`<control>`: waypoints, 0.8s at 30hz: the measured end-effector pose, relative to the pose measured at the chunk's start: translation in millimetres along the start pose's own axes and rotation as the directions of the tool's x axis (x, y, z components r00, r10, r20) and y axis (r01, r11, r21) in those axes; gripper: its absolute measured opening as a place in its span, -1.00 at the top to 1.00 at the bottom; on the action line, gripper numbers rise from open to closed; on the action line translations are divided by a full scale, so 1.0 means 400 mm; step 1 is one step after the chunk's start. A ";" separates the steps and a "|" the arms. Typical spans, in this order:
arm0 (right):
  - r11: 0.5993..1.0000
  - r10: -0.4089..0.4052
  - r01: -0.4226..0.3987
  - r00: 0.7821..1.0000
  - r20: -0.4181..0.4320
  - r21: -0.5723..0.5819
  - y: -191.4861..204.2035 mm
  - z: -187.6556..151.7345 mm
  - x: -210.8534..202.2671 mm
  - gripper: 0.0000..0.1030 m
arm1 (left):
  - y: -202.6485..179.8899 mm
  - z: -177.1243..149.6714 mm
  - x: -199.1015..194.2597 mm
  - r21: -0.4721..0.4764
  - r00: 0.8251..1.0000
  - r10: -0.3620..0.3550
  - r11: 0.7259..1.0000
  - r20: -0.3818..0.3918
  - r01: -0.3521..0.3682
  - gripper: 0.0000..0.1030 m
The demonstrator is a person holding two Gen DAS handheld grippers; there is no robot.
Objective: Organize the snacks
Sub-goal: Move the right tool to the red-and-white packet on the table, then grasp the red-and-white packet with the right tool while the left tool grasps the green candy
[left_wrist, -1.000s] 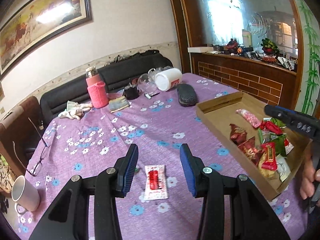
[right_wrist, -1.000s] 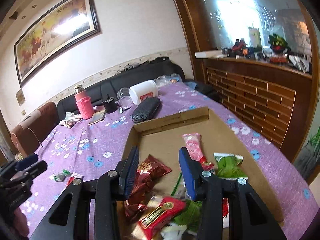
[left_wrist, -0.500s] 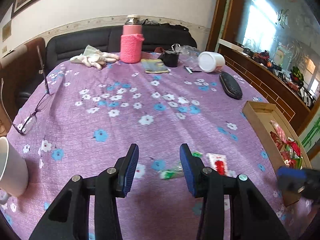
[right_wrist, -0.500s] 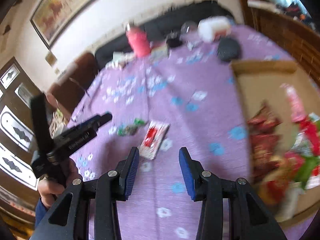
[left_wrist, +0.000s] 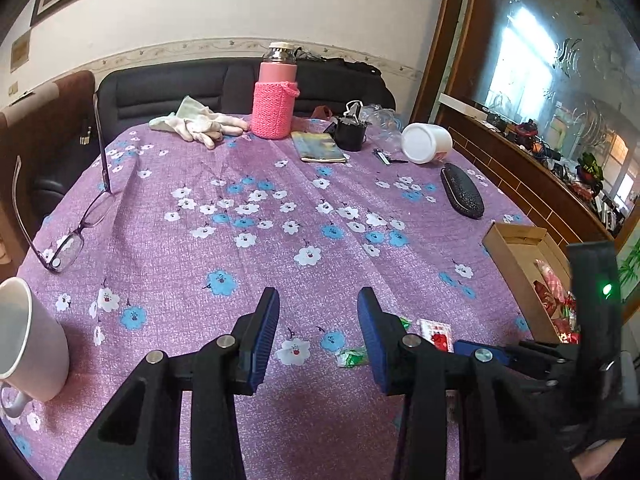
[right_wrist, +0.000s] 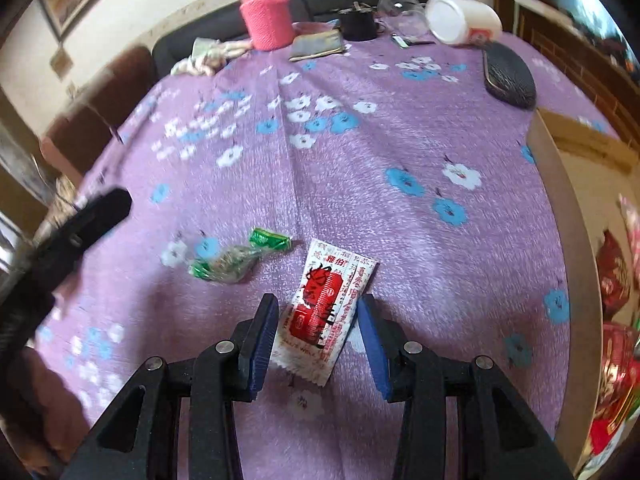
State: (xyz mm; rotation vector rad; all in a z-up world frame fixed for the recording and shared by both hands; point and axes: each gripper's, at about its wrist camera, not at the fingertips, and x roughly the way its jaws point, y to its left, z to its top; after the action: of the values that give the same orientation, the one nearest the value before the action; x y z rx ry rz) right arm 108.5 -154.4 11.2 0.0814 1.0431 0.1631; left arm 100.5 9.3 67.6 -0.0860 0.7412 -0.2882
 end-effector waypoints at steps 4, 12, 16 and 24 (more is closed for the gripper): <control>0.998 -0.038 0.040 0.999 0.034 -0.042 -0.001 -0.007 0.001 0.39 | 0.001 -0.002 0.004 0.000 1.000 -0.011 1.000 -0.016 0.011 0.23; 0.998 0.049 -0.051 0.997 0.055 0.032 -0.100 -0.030 -0.036 0.44 | -0.061 -0.033 0.044 0.119 0.992 -0.061 0.990 -0.113 0.075 0.19; 0.994 0.101 -0.105 0.989 0.108 0.037 -0.117 -0.048 -0.041 0.44 | -0.119 -0.062 0.060 0.253 0.992 -0.023 0.966 -0.127 0.055 0.08; 0.996 0.091 -0.093 0.988 0.127 0.006 -0.107 -0.057 -0.040 0.43 | -0.147 -0.082 0.110 0.281 0.988 0.005 0.959 -0.155 0.039 0.09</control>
State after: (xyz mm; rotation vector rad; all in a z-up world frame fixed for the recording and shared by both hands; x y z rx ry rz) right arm 84.9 -199.3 7.3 0.1494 0.9137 0.2324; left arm 95.7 -59.0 25.4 0.2041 0.8460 -0.4186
